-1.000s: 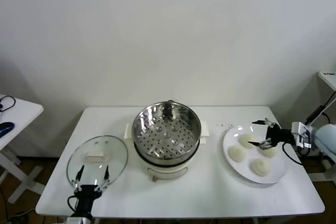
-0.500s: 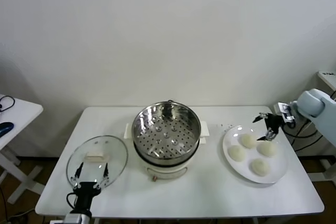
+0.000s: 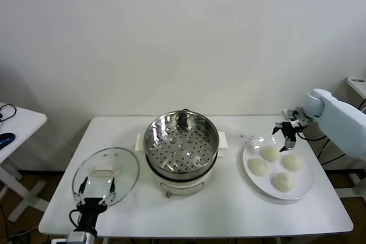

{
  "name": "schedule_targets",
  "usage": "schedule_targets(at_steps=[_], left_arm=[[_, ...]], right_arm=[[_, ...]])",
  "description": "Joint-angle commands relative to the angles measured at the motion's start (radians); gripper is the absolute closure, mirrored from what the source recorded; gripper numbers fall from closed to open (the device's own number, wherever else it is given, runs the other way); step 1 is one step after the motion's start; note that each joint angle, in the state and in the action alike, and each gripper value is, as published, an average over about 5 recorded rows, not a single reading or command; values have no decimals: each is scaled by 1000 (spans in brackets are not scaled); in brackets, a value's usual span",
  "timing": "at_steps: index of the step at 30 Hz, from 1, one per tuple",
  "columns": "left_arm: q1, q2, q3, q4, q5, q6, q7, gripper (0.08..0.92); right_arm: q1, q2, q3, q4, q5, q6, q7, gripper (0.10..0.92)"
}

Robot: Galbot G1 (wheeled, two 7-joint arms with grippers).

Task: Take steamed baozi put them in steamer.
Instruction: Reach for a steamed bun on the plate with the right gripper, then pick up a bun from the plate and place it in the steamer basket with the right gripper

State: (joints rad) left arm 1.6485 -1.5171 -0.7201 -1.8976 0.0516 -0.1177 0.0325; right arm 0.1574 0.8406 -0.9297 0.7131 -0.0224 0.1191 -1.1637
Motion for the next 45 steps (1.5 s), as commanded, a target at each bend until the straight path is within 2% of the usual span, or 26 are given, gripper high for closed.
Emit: schedule_targets(at_steps=[1,33,36,41,45], left_arm=[[0,1,-3,7,2,1,0,177],[8,2,-6,17,5,-8,2,177],[9,1,-7,16,5,-8,2,177],[12,1,-9,12,4,-9,2,177],[16,2,-11,11,3,-11,2,177]], right_arm=[[-28,47,-11,-54,-32,6,-15,203],[-104,115,136,-164,-151,54,35,205],[-104,117,139,-165,-153,54,34,230],[-107,117,144,-162,-153,54,33,317],[-109,112,150,-156,-152,54,33,336]])
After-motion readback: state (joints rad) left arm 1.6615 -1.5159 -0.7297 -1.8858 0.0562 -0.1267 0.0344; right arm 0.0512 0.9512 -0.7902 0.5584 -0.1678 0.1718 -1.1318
